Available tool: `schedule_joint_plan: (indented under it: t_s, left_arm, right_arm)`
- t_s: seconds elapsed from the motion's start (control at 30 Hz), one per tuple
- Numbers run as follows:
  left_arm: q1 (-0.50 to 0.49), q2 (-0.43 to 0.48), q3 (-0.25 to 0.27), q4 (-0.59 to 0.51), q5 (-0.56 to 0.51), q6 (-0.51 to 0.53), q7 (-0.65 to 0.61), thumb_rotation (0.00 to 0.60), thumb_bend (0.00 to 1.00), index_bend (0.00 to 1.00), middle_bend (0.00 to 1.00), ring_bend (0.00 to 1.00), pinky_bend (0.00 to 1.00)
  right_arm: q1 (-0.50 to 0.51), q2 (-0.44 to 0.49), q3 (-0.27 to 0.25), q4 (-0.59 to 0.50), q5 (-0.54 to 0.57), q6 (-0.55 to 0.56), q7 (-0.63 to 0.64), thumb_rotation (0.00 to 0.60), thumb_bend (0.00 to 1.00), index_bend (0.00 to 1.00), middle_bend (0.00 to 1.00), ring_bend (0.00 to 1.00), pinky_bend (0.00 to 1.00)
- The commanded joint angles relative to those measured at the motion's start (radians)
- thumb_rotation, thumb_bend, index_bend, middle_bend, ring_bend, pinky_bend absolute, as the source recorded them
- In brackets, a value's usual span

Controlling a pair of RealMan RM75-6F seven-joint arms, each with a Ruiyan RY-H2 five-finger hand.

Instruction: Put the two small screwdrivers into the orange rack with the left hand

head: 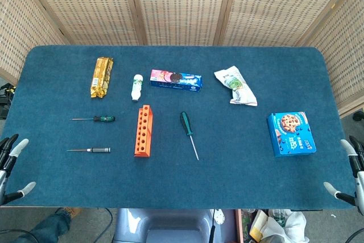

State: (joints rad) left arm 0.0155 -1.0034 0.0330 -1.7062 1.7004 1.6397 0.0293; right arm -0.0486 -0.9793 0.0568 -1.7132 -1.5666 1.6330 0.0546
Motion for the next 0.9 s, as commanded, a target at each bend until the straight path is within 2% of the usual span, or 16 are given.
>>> schedule_joint_plan:
  t_s: [0.03, 0.27, 0.5, 0.6, 0.73, 0.9]
  left_arm:
    - [-0.003, 0.001, 0.002, 0.001, -0.005, -0.011, -0.001, 0.6, 0.0, 0.0, 0.0, 0.0, 0.0]
    - [-0.037, -0.013, -0.011, 0.016, -0.009, -0.055, 0.007, 0.6, 0.0, 0.0, 0.0, 0.0, 0.0]
    - [-0.167, -0.073, -0.06, 0.04, -0.098, -0.269, 0.025, 0.6, 0.0, 0.0, 0.0, 0.0, 0.0]
    - [-0.209, -0.098, -0.077, 0.046, -0.139, -0.339, 0.04, 0.6, 0.01, 0.11, 0.0, 0.0, 0.0]
    - [-0.28, -0.161, -0.11, 0.066, -0.238, -0.467, 0.075, 0.6, 0.14, 0.28, 0.0, 0.0, 0.0]
    - [-0.339, -0.247, -0.139, 0.105, -0.357, -0.556, 0.155, 0.6, 0.24, 0.34, 0.0, 0.0, 0.0]
  right_arm:
    - [0.0, -0.001, -0.001, 0.001, 0.002, -0.003, -0.001, 0.6, 0.0, 0.0, 0.0, 0.0, 0.0]
    - [0.002, 0.002, 0.002, -0.007, 0.011, -0.008, 0.01, 0.6, 0.0, 0.0, 0.0, 0.0, 0.0]
    - [0.006, 0.013, 0.01, -0.008, 0.033, -0.02, 0.037, 0.6, 0.0, 0.0, 0.0, 0.0, 0.0]
    - [0.006, 0.015, 0.012, -0.006, 0.038, -0.023, 0.044, 0.6, 0.0, 0.0, 0.0, 0.0, 0.0]
    - [0.01, 0.018, 0.012, -0.001, 0.044, -0.034, 0.057, 0.6, 0.0, 0.0, 0.0, 0.0, 0.0]
    - [0.014, 0.026, 0.015, 0.002, 0.055, -0.046, 0.081, 0.6, 0.0, 0.0, 0.0, 0.0, 0.0]
